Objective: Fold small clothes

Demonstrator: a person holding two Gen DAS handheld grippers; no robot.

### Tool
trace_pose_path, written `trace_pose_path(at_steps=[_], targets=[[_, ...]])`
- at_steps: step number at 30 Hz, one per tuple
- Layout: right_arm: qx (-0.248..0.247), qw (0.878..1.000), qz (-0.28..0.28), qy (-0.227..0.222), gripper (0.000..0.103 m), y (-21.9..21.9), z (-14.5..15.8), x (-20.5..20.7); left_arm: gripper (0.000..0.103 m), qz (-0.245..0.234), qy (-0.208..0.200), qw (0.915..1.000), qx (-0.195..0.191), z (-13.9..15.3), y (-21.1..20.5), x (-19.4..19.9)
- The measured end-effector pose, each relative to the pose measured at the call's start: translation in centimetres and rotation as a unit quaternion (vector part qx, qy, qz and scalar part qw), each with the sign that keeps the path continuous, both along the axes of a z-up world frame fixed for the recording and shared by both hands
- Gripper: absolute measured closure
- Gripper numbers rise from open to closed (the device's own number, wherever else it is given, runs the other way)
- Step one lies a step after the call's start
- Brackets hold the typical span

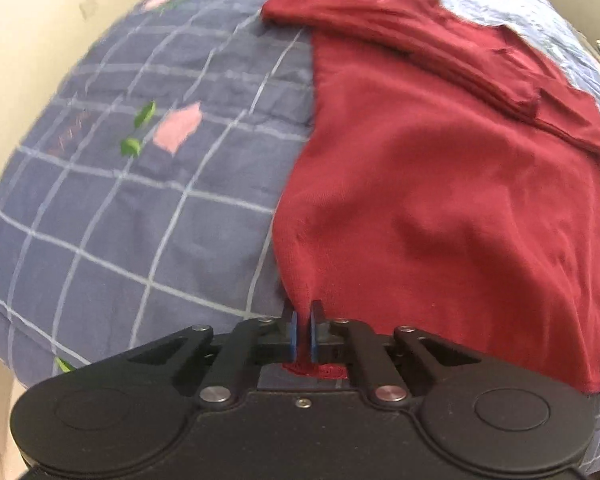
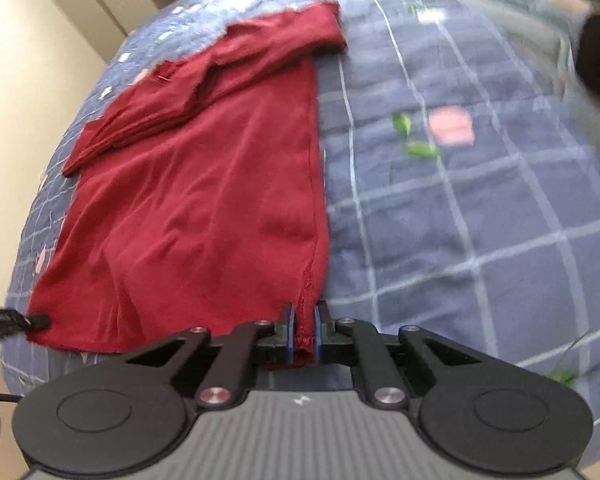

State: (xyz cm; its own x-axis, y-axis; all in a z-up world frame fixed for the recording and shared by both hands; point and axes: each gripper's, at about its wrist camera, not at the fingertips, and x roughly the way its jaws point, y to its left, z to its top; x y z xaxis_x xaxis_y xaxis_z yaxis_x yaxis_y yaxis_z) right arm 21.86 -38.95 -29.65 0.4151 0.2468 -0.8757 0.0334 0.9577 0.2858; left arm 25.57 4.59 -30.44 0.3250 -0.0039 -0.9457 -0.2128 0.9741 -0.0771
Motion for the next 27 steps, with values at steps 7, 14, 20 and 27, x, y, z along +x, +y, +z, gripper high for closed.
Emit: trace_pose_path(at_steps=[7,14,20,27], targets=[[-0.021,0.998,0.047,-0.033,0.093,-1.0,4.8,-0.1,0.098,0.007,-0.039,0.9990,-0.021,5.0,1.7,-1.4],[-0.050,0.997,0.065,-0.013,0.093,0.3,3.2,0.3,0.098,-0.006,-0.017,0.9994,-0.031,4.3,1.9,-1.0],[-0.058,0.996,0.068,-0.007,0.092,0.5,1.4,-0.3,0.098,-0.003,-0.004,0.9990,-0.043,1.3,2.2,-1.4],[-0.073,0.993,0.093,-0.015,0.087,0.9,0.8,-0.6,0.084,-0.002,-0.012,0.9992,-0.038,0.5,1.9,-1.9]])
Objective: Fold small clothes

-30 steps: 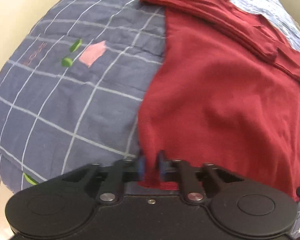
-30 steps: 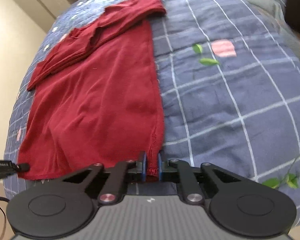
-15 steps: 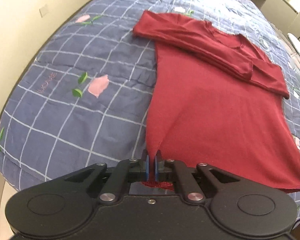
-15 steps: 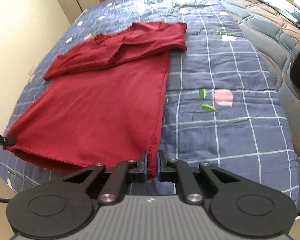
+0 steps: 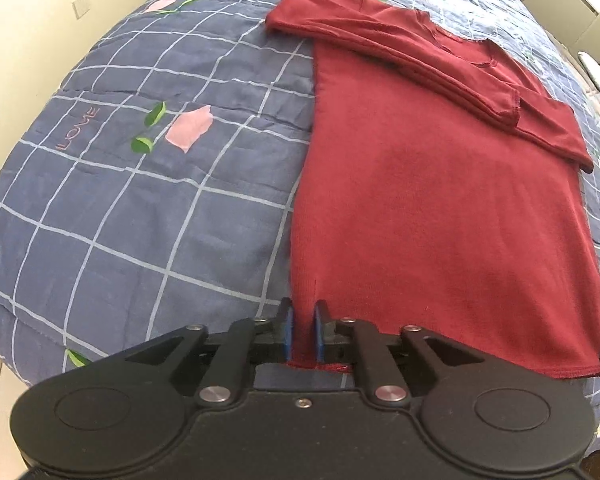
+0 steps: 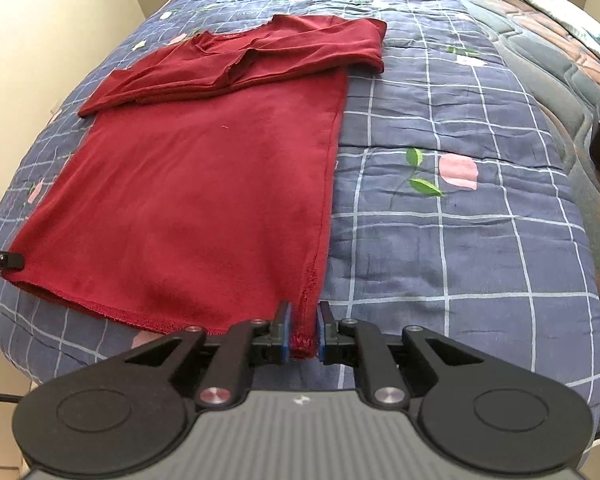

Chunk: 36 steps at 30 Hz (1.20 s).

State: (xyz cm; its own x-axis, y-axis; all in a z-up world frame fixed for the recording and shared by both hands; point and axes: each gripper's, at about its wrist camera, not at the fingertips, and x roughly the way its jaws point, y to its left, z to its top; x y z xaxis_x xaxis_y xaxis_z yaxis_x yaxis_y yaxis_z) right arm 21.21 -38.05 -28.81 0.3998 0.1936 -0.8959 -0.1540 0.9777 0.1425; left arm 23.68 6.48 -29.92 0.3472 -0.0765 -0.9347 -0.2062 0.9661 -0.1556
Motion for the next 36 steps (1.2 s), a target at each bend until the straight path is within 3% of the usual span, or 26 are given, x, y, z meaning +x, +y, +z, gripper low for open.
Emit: trace_pose_path(at_steps=[4,5,6,10,12,15,22,28,34,36], targets=[[-0.012,1.000,0.004,0.001,0.073,-0.2,-0.2,-0.6,0.071,-0.004,0.009,0.9995,0.031,-0.1,-0.2,-0.4],[-0.019,1.000,0.007,-0.002,0.062,-0.3,-0.1,-0.9,0.068,-0.005,0.009,0.9994,0.033,-0.1,-0.2,-0.5],[-0.025,1.000,0.010,-0.007,0.050,-0.2,0.0,-1.1,0.060,-0.005,0.009,0.9993,0.035,0.1,-0.1,-0.7],[-0.054,0.997,0.038,-0.029,0.028,0.5,0.6,-2.2,0.027,-0.008,-0.005,0.9981,0.061,1.0,-0.5,-1.7],[-0.065,0.995,0.060,-0.039,0.011,1.3,0.7,-2.8,0.019,-0.014,-0.015,0.9970,0.075,1.4,-0.8,-2.2],[-0.099,0.987,0.105,-0.063,0.004,3.2,0.6,-3.6,0.006,-0.028,-0.033,0.9945,0.095,1.9,-1.6,-2.9],[-0.173,0.961,0.190,-0.100,0.002,7.0,-1.0,-4.8,0.001,-0.087,-0.064,0.9821,0.155,2.2,-4.6,-3.7],[-0.269,0.926,0.227,-0.135,0.002,8.5,-3.2,-5.7,0.001,-0.109,-0.076,0.9802,0.147,1.9,-6.0,-4.1],[-0.289,0.907,0.259,-0.162,0.003,9.2,-4.2,-6.3,0.001,-0.104,-0.097,0.9761,0.164,1.7,-6.4,-4.6],[-0.286,0.903,0.278,-0.163,0.013,9.4,-4.4,-6.3,0.001,-0.102,-0.096,0.9768,0.162,1.7,-6.3,-4.6]])
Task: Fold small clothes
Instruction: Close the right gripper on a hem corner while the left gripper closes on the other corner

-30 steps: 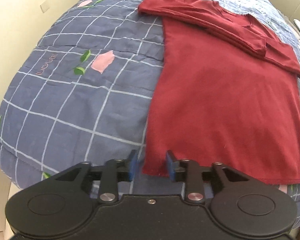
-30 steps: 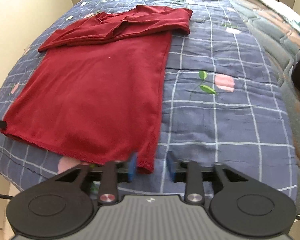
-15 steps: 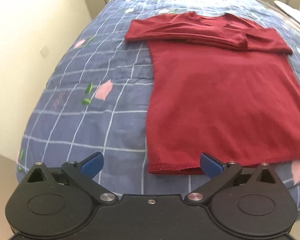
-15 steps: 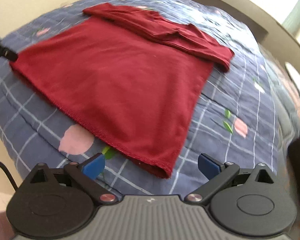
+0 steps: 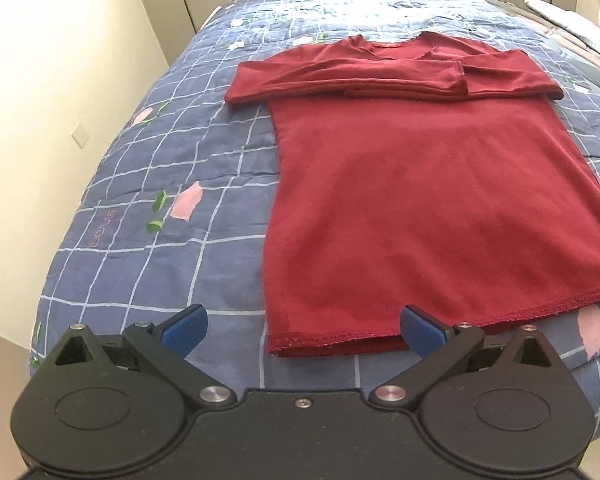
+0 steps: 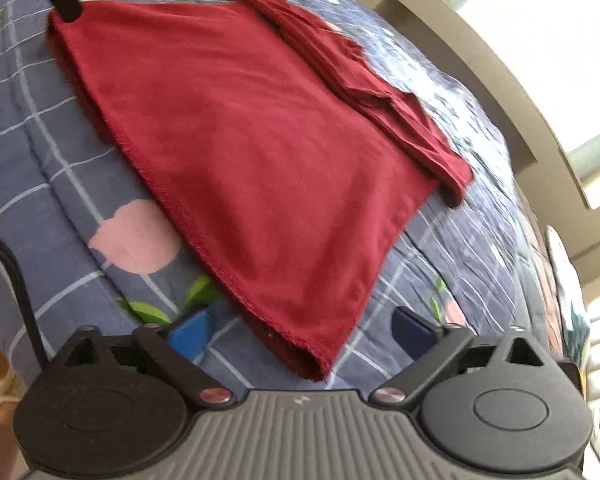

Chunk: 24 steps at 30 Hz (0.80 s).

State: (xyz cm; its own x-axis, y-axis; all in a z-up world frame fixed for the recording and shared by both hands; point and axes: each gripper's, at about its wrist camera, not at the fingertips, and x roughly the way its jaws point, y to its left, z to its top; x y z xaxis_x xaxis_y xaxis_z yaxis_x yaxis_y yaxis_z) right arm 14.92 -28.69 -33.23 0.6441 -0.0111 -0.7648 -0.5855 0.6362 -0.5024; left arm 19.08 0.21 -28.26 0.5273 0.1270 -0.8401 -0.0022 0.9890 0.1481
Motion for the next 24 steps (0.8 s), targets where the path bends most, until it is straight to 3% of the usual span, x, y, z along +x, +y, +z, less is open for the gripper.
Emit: trace_pose_path(at_steps=[4,7,9,12,19,24], targets=[[0.002,1.000,0.027,0.007,0.025,0.1,-0.2,0.1,0.001,-0.002,0.001,1.0000,-0.001,0.0,0.1,-0.1],[0.011,0.999,0.034,0.012,0.045,0.2,0.0,0.4,0.001,-0.007,0.001,1.0000,-0.003,0.0,0.1,-0.3],[0.020,0.999,0.035,0.020,0.065,0.4,0.1,0.5,0.001,-0.013,0.003,0.9999,-0.004,-0.1,0.0,-0.4],[0.036,0.998,0.034,0.039,0.082,0.4,0.3,0.6,0.001,-0.036,0.003,0.9993,-0.012,-0.3,-0.5,-0.7],[0.149,0.986,-0.014,0.069,0.091,-1.7,2.9,2.2,0.001,-0.120,0.002,0.9927,-0.005,-1.3,-3.5,-1.5],[0.184,0.980,-0.019,0.067,0.092,-2.2,4.3,2.9,0.001,-0.137,0.016,0.9901,0.025,-3.6,-5.6,-0.8]])
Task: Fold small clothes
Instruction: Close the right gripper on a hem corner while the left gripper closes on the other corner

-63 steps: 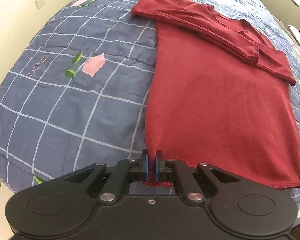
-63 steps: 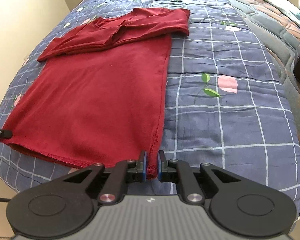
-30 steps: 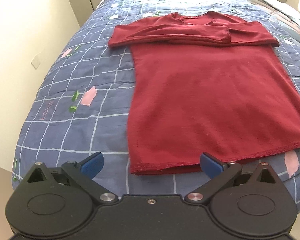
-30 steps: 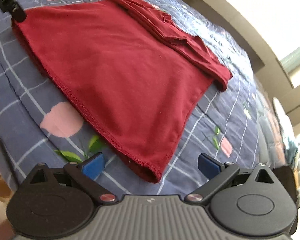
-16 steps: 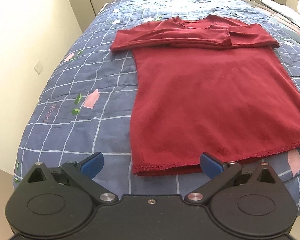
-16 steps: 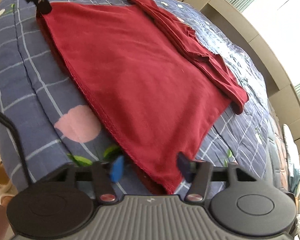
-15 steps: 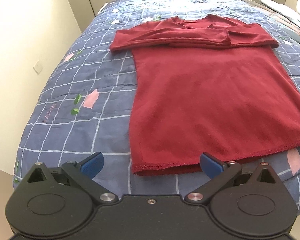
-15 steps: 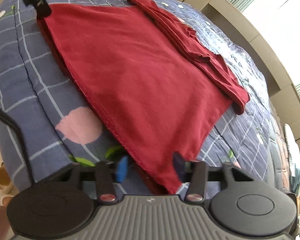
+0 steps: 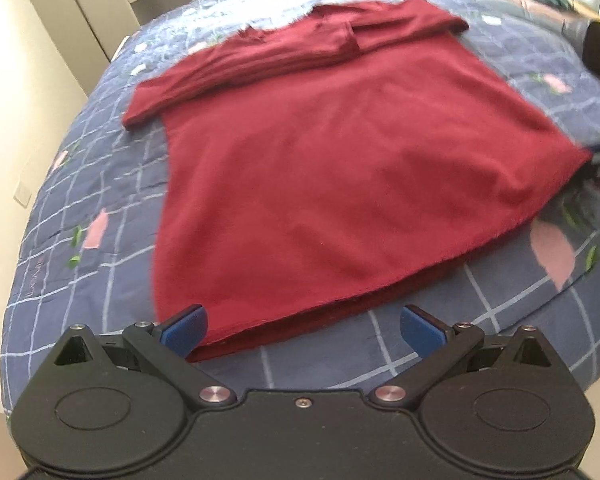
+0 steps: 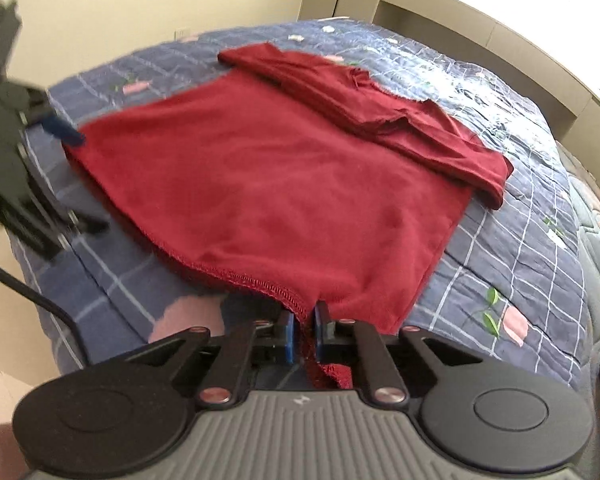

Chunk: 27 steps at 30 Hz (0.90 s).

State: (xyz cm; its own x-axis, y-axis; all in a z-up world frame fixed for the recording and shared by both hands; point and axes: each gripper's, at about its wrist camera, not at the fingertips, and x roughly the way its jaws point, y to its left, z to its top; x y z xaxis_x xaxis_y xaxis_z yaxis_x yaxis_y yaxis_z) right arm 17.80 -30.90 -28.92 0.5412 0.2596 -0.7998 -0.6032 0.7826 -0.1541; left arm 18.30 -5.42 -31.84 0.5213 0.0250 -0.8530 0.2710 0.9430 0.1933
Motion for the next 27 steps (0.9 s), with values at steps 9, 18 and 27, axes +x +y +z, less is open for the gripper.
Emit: trace_pose_path(at_steps=[9,18,27], targets=[[0.091,0.994,-0.055,0.005,0.093,-0.9,3.5,2.1,0.000,0.005,-0.006,1.0000,-0.004,-2.1,-1.8,1.6],[0.074,0.996,-0.054,-0.003,0.094,-0.9,3.4,2.2,0.046,0.053,-0.025,0.9980,-0.024,-1.2,1.3,2.6],[0.048,0.996,-0.059,0.039,0.093,-1.0,0.8,2.1,0.057,0.028,-0.065,0.9959,0.057,-1.8,3.7,1.4]])
